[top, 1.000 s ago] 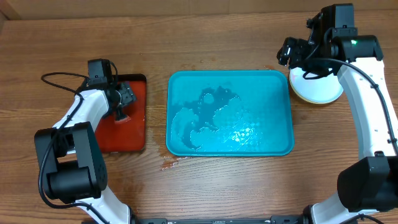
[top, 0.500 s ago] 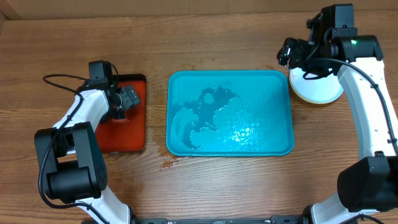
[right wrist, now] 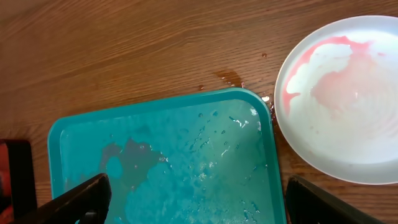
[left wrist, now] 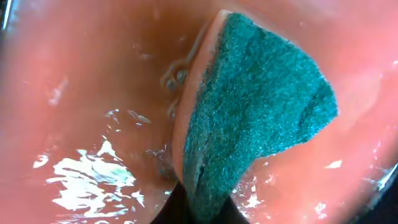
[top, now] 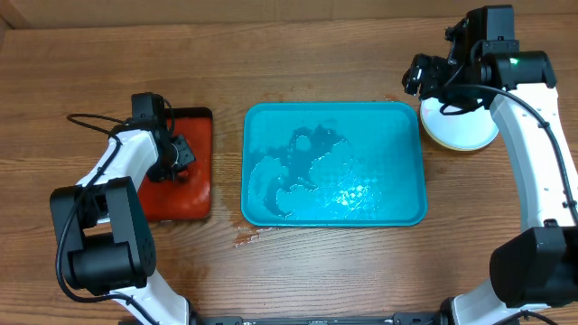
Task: Clean dirty plates on tray and stack at the side
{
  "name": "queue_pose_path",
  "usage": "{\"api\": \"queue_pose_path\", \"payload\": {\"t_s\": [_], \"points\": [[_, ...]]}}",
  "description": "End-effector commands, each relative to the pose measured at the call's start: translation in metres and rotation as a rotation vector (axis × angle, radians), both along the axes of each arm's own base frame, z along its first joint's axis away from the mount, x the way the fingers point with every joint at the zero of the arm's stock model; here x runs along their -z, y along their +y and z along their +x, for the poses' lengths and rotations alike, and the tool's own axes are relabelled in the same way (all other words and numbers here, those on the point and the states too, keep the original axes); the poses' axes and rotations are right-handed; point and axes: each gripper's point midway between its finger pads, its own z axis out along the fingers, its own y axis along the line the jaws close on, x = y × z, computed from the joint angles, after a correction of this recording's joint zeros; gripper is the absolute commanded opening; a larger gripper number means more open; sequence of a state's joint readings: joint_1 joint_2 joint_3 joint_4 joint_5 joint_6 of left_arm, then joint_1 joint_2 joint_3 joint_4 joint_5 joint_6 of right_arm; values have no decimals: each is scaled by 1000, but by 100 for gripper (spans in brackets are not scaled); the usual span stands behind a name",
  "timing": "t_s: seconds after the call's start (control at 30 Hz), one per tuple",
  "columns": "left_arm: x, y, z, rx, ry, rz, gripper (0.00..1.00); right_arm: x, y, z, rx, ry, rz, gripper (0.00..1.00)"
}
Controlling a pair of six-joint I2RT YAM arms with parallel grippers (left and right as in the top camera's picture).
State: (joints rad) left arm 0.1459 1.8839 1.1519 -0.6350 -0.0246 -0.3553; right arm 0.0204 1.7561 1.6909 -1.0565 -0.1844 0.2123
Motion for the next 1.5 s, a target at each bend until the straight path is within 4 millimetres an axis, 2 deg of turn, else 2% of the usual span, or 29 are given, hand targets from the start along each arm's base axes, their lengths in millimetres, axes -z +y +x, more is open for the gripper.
{"api": "queue_pose_path", "payload": {"t_s": [0.0,0.03,0.27,0.33,0.43,0.47,0.53,0.57,0.67,0.77,0.83,0.9,0.93,0.97,1.07,1.2,1.23,1.33,1.47], "points": [[-6,3,16,14,-44,-3,82,-7,3,3,-10,-23,3,91],[-8,4,21,13,-66,1,100,-7,3,3,-10,-24,3,91],[-18,7,50,17,-189,13,100,-7,3,3,-10,-25,3,91],[-20,6,55,21,-210,13,87,-7,3,3,-10,-24,3,91],[-20,5,56,24,-216,13,40,-7,3,3,-10,-23,3,91],[-20,5,55,24,-212,13,33,-7,3,3,-10,-24,3,91],[-19,5,54,28,-205,15,8,-7,3,3,-10,-25,3,91],[-19,5,53,42,-204,20,4,-8,3,3,-10,-27,3,91],[-21,6,54,85,-201,35,4,-8,3,4,-10,-28,4,91],[-31,7,54,82,-193,34,4,-10,3,5,-10,-37,4,91],[-45,8,54,79,-185,32,12,-14,3,5,-10,-51,4,91],[-62,10,53,76,-182,32,36,-22,3,5,-10,-75,5,91],[-69,9,53,76,-182,32,65,-26,3,4,-10,-87,5,91],[-76,10,53,76,-184,33,100,-31,3,4,-10,-103,6,91],[-87,10,52,76,-190,34,100,-47,6,1,-16,-145,7,91],[-88,9,51,76,-184,32,100,-64,13,-7,-34,-185,9,92],[-87,9,50,76,-181,32,100,-70,17,-13,-44,-193,8,100],[-87,9,49,76,-176,31,100,-85,22,-26,-56,-220,-15,100],[-87,9,49,77,-176,31,100,-110,24,-59,-53,-256,-90,100]]}}
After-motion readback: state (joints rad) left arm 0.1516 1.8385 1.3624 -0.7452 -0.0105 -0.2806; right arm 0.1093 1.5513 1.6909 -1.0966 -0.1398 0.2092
